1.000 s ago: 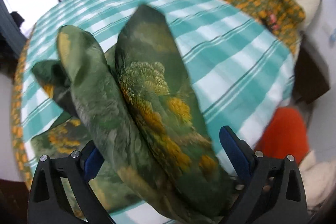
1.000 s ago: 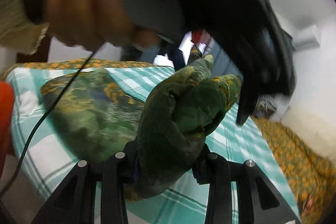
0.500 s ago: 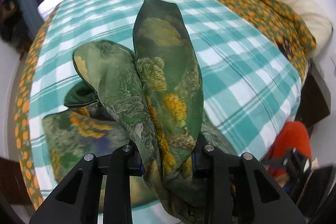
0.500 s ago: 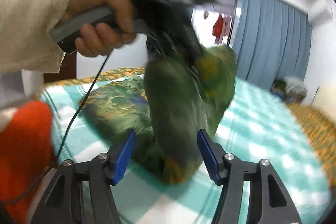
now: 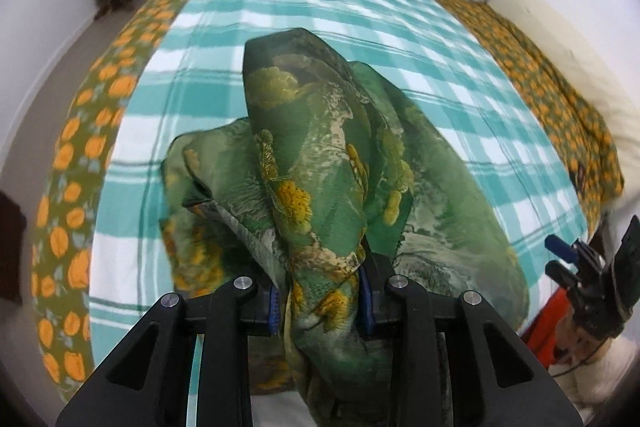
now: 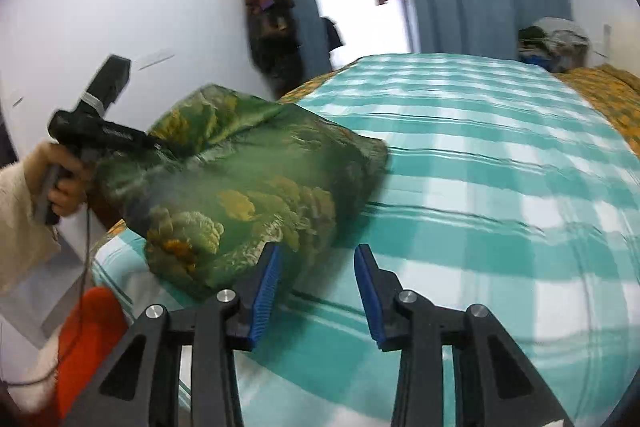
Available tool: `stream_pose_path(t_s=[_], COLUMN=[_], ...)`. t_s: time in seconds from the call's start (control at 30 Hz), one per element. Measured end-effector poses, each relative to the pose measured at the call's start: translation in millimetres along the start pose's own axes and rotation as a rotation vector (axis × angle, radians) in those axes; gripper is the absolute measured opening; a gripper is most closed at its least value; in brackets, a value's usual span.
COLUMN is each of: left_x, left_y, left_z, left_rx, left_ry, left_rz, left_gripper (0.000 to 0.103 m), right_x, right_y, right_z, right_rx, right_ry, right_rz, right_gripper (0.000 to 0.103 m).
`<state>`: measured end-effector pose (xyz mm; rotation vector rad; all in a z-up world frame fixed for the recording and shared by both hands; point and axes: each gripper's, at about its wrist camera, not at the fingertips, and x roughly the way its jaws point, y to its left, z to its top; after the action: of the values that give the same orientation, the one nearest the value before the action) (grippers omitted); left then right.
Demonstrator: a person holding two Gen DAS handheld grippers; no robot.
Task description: Fold large clothes
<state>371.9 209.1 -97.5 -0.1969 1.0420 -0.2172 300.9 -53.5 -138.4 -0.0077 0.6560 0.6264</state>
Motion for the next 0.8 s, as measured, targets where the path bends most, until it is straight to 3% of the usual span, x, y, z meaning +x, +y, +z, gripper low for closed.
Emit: stream_pose_path(t_s=[0.23, 0.37, 0.43, 0.67, 0.8], left_x=[32, 59, 69, 78, 74], left_y=[45, 67, 75, 84, 86], left_z=[-19, -34, -39, -41, -46], left_rx=[-0.11, -0.151, -0.179, -0.205, -0.21], left_ry=[0.021, 0.067, 0.073, 0.066, 0.057], left_rz=[-0.077, -0.103, -0.132, -0.162, -0.175], left_gripper=[0.031, 0.035, 0.036, 0.039, 0.039], right_x=[62, 124, 141, 155, 152], right_y=[42, 40, 35, 41, 33], right_z=[33, 13, -3, -5, 33], right_rx=[-0.044, -0.014, 0.012, 0.02, 0.092], right_ry=[0.036, 0.244, 0.303, 0.323, 0.39], right_rz=[0.107, 0.116, 0.105, 0.058, 0.133], right_gripper=[0.039, 0.039, 0.037, 0.037, 0.038])
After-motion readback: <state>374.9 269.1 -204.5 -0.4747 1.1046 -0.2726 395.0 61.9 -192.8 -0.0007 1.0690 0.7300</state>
